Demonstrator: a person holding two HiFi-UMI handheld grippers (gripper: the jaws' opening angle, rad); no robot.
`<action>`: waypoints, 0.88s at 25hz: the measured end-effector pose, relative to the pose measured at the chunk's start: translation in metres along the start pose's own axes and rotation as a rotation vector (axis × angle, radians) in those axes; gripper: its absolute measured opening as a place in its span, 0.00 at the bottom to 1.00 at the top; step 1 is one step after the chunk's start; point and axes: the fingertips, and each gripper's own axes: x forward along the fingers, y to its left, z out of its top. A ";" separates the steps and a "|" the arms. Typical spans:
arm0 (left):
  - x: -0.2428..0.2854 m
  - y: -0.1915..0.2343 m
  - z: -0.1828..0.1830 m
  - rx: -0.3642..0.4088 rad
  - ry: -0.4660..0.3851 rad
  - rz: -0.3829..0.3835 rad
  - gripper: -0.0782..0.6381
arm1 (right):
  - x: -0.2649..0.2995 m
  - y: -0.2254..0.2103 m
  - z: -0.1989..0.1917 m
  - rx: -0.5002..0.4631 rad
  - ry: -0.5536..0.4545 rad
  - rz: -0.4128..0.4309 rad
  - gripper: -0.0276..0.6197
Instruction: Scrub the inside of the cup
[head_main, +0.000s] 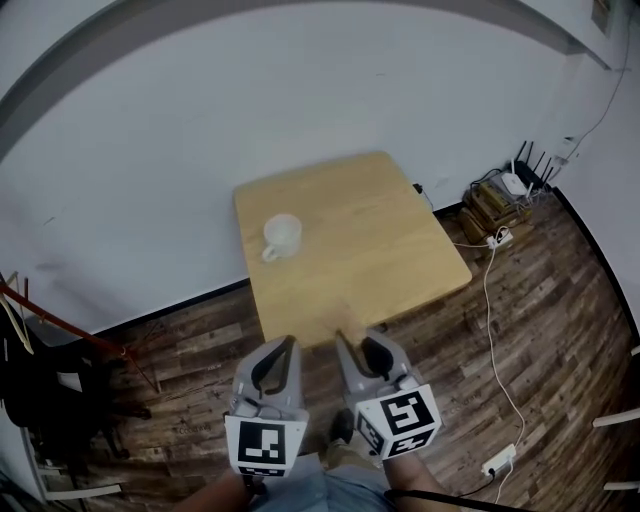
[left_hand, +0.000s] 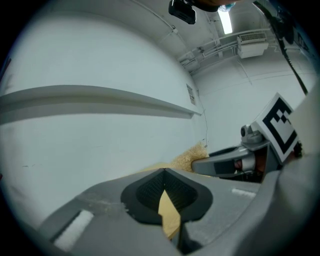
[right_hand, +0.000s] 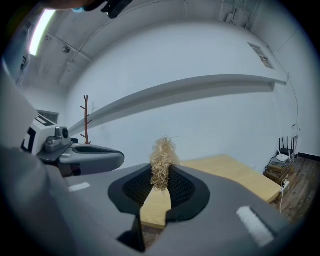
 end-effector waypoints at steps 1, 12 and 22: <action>0.006 0.001 0.003 0.008 -0.003 0.006 0.14 | 0.003 -0.004 0.004 -0.003 -0.004 0.008 0.16; 0.038 0.000 0.021 0.033 -0.019 0.068 0.14 | 0.028 -0.030 0.024 -0.025 -0.025 0.086 0.16; 0.061 0.030 -0.001 -0.005 0.024 0.114 0.14 | 0.067 -0.036 0.010 -0.023 0.028 0.128 0.16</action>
